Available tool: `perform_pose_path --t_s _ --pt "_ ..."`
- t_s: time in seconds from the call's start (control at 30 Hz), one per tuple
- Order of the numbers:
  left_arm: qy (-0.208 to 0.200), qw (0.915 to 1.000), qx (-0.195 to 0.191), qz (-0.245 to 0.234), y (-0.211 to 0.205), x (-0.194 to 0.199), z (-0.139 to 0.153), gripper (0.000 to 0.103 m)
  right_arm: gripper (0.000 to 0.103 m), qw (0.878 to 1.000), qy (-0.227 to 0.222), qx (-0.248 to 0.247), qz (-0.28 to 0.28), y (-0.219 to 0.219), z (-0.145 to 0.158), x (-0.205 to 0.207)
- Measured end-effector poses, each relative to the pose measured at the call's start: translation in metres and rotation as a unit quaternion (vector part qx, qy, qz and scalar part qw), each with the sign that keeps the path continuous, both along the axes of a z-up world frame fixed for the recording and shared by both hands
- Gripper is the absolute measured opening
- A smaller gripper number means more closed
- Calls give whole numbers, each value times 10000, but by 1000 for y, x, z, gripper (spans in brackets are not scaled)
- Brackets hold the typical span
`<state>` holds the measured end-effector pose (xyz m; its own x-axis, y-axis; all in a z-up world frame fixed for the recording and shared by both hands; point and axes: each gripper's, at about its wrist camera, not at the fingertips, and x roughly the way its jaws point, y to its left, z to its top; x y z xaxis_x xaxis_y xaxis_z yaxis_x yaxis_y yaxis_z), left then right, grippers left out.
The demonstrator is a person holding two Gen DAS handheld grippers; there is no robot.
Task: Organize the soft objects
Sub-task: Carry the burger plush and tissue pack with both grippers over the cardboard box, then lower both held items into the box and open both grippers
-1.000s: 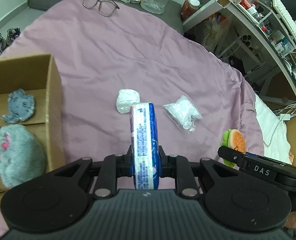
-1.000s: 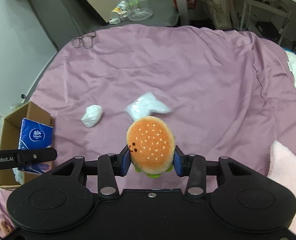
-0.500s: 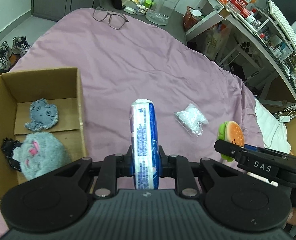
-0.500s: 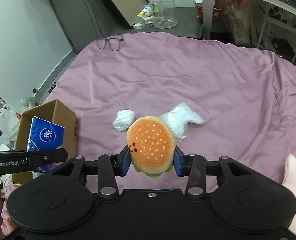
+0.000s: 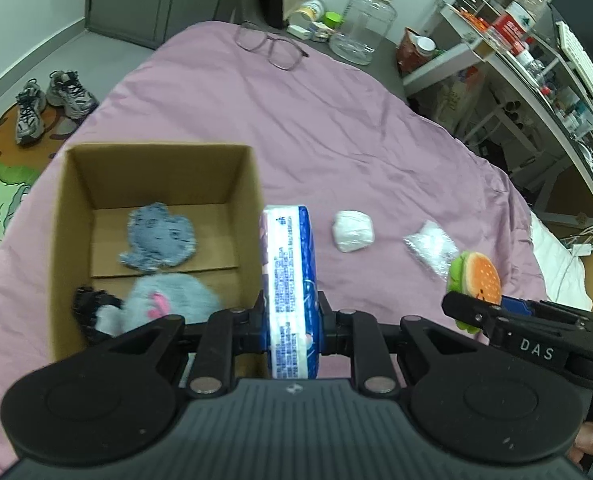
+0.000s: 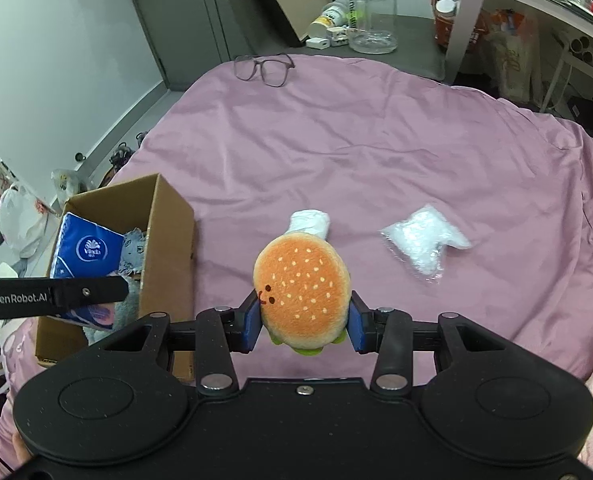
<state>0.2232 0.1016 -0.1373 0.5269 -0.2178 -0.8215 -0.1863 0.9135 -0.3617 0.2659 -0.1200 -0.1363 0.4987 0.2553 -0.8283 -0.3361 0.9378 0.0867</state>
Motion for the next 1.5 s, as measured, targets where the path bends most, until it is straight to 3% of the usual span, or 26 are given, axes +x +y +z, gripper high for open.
perform_pose_path --t_s 0.63,0.83,1.07,1.13,1.33,1.5 --pt "37 9987 -81 495 91 -12 -22 20 42 9991 -117 97 391 83 0 -13" --pt "118 9986 -72 508 104 -4 -29 20 42 9987 -78 217 463 102 -3 -8" --pt "110 9973 278 678 109 6 -29 25 42 9978 9 325 577 120 -9 -3" --pt "92 9972 242 705 111 7 -28 30 42 9975 24 321 630 125 -10 -1" --pt "62 9965 125 822 115 5 -27 31 43 9968 47 279 752 139 -13 2" --pt "96 9962 112 864 114 6 -28 31 59 9958 24 335 854 147 -11 5"
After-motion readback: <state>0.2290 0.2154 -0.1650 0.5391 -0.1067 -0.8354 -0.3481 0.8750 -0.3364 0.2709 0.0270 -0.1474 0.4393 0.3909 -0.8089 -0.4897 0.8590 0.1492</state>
